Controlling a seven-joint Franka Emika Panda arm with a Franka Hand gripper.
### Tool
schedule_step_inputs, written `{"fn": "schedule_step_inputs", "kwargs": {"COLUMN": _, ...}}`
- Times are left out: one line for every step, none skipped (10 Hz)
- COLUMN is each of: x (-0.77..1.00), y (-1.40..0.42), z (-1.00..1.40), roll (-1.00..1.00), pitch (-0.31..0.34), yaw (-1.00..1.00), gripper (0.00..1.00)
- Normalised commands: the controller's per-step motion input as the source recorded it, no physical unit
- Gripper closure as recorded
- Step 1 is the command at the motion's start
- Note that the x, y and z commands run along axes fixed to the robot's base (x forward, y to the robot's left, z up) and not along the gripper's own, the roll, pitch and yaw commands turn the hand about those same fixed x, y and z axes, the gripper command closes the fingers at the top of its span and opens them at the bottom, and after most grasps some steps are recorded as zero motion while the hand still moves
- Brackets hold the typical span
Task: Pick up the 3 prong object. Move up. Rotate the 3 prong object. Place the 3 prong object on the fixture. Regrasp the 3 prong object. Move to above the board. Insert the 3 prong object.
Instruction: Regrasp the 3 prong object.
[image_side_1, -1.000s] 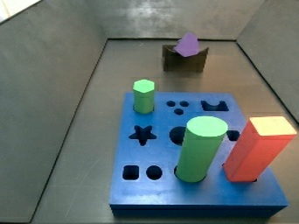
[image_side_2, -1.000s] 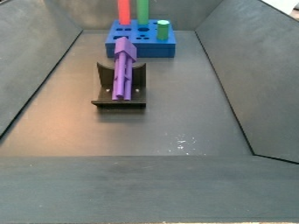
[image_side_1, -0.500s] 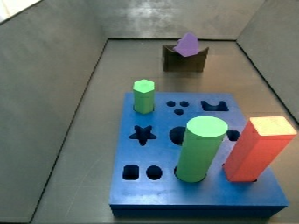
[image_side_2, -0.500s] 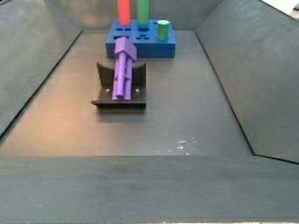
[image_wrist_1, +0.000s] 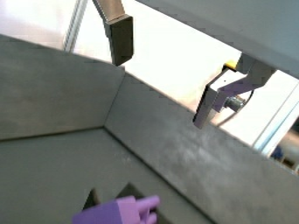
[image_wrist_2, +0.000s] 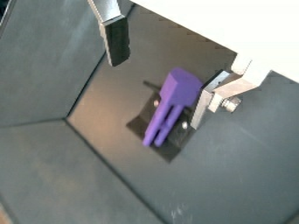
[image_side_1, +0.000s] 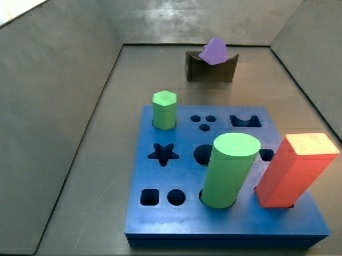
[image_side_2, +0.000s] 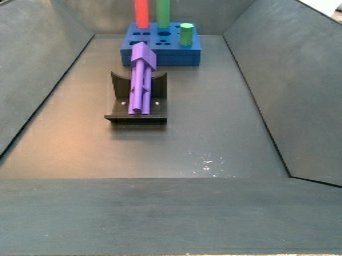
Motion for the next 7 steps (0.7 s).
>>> {"fn": "schedule_step_inputs", "kwargs": {"x": 0.62, "y": -0.07, "z": -0.02, "roll": 0.81, "pitch": 0.220, "yaw": 0.34, "gripper": 0.00}}
{"fn": "schedule_step_inputs", "kwargs": {"x": 0.72, "y": -0.07, "z": -0.03, "roll": 0.62, "pitch": 0.149, "yaw": 0.34, "gripper": 0.00}}
{"fn": "schedule_step_inputs", "kwargs": {"x": 0.78, "y": -0.08, "z": -0.03, "roll": 0.49, "pitch": 0.099, "yaw": 0.33, "gripper": 0.00}}
{"fn": "schedule_step_inputs", "kwargs": {"x": 0.86, "y": -0.08, "z": -0.03, "roll": 0.31, "pitch": 0.043, "yaw": 0.30, "gripper": 0.00}}
{"fn": "schedule_step_inputs", "kwargs": {"x": 0.90, "y": -0.06, "z": -0.01, "roll": 0.23, "pitch": 0.008, "yaw": 0.27, "gripper": 0.00}}
{"fn": "schedule_step_inputs", "kwargs": {"x": 0.92, "y": -0.06, "z": -0.01, "roll": 0.20, "pitch": -0.019, "yaw": 0.23, "gripper": 0.00}}
{"fn": "schedule_step_inputs", "kwargs": {"x": 0.92, "y": -0.07, "z": -0.02, "roll": 0.19, "pitch": -0.035, "yaw": 0.20, "gripper": 0.00}}
